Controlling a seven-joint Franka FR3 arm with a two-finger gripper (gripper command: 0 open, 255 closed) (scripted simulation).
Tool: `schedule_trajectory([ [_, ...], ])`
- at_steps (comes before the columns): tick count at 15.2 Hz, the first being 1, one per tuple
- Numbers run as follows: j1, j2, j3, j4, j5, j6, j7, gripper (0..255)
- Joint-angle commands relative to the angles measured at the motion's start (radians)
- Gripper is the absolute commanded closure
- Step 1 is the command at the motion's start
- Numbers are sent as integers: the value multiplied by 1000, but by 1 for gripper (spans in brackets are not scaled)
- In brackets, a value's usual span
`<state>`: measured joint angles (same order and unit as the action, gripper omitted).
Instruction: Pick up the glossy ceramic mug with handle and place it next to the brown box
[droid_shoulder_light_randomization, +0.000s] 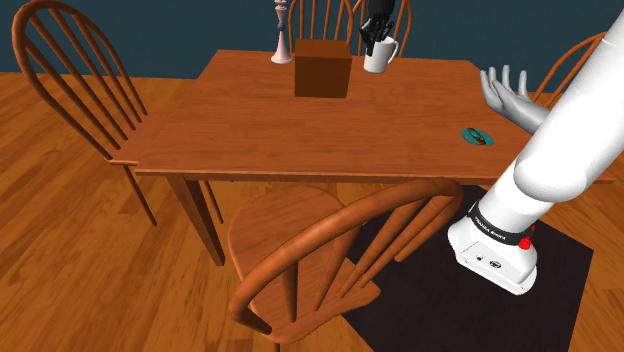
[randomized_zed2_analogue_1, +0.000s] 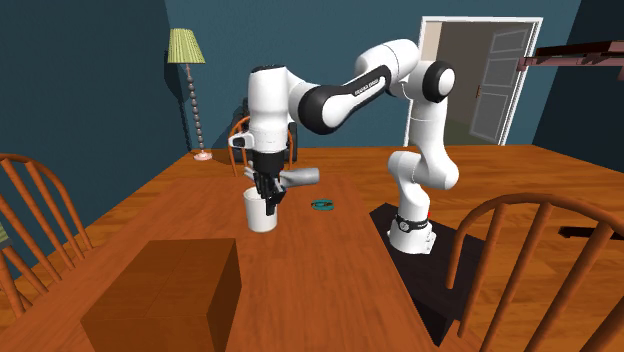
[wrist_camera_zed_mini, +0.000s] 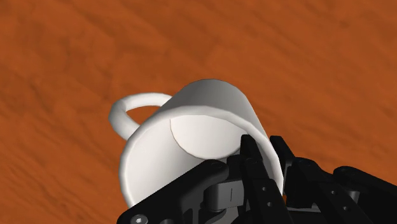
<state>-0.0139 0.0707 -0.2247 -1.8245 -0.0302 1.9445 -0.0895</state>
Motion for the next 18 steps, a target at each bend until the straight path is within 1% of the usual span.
schedule_trajectory([
  [1,0,4,0,-21,1,25,1,255],
  [18,-4,72,1,-170,15,241,-2,255],
])
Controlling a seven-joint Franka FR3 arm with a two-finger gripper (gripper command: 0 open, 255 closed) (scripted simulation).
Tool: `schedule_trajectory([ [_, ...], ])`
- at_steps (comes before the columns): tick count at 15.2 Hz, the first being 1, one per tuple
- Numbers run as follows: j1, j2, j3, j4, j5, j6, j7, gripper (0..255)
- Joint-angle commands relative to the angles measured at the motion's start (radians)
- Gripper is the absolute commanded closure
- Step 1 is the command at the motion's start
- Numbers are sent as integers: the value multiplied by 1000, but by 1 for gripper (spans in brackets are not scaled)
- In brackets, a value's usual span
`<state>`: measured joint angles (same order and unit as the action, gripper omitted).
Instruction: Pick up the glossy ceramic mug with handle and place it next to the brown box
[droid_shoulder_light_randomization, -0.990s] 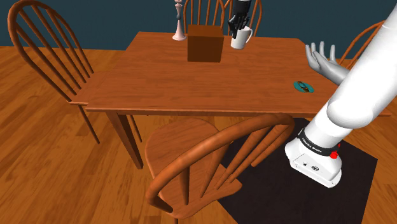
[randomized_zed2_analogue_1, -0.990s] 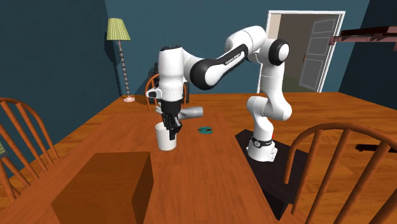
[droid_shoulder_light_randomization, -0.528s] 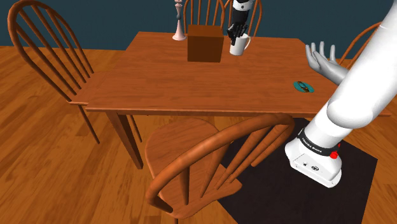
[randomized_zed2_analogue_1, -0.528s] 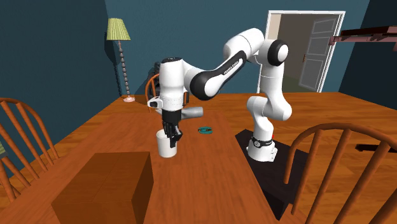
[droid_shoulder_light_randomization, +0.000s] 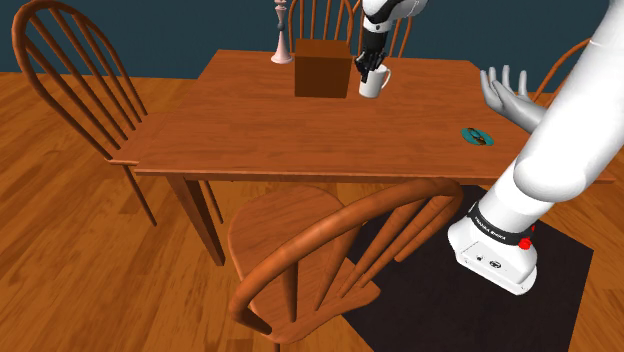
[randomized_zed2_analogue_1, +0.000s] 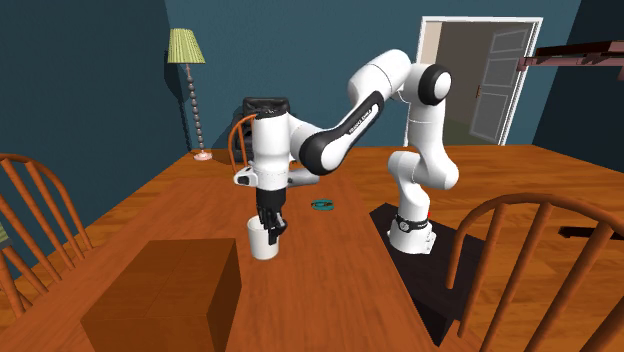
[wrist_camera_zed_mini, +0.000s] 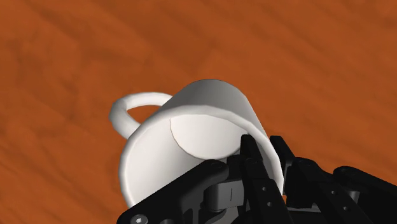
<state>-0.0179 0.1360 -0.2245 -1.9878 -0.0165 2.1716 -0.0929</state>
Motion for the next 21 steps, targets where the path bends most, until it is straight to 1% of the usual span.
schedule_trajectory([
  [1,0,12,1,-13,3,26,1,255],
  [7,-2,50,3,-48,12,97,-4,255],
  [14,-2,50,3,-48,12,97,-4,255],
  [15,-2,50,3,-48,12,97,-4,0],
  [20,-2,50,3,-48,12,97,-3,0],
  [21,0,31,2,-37,7,68,0,0],
])
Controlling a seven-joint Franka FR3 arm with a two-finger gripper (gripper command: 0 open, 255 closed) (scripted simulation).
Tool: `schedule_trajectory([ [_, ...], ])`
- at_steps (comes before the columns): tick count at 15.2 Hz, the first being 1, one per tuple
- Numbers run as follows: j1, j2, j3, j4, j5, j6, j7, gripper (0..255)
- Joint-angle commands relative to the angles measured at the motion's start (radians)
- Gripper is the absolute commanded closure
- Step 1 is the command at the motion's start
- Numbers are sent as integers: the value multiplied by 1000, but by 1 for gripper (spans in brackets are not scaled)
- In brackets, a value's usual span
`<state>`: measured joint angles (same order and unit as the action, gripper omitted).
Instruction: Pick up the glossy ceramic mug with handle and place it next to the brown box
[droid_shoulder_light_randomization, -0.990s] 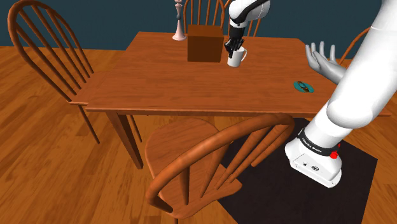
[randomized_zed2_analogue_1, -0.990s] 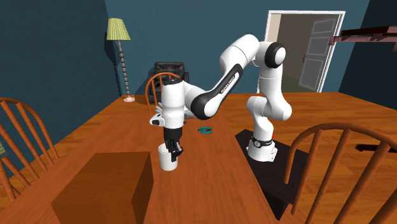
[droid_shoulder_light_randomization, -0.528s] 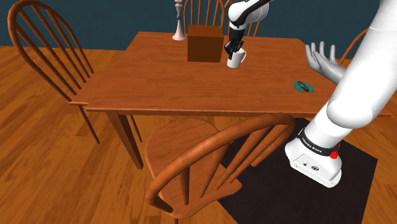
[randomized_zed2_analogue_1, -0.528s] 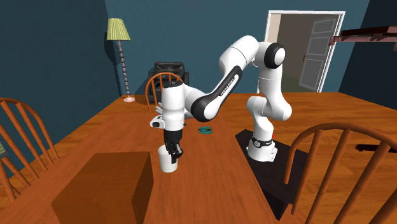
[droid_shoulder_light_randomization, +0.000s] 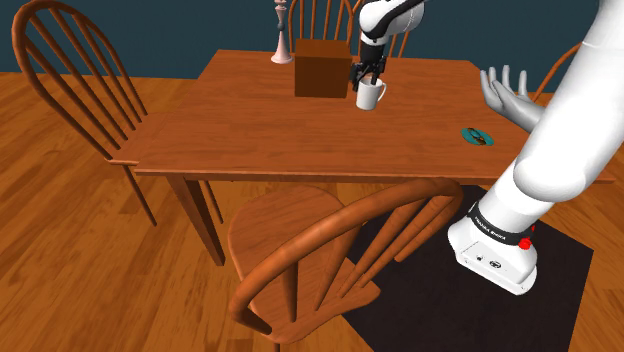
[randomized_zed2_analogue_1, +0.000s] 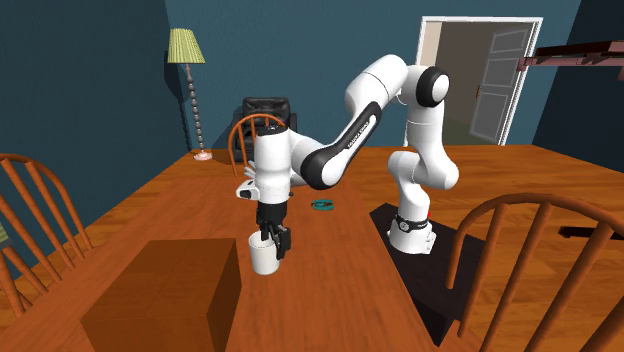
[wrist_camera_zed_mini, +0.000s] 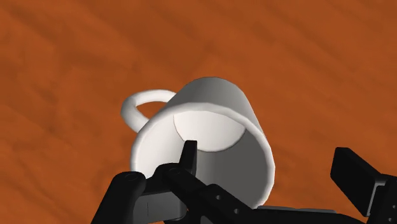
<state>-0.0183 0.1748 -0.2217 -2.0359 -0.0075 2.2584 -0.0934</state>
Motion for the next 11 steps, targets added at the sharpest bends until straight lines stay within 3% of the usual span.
schedule_trajectory([
  [1,2,-26,-1,24,-6,-49,3,0],
  [3,5,-54,-1,51,-14,-104,8,0],
  [11,5,-54,-1,51,-14,-104,8,0],
])
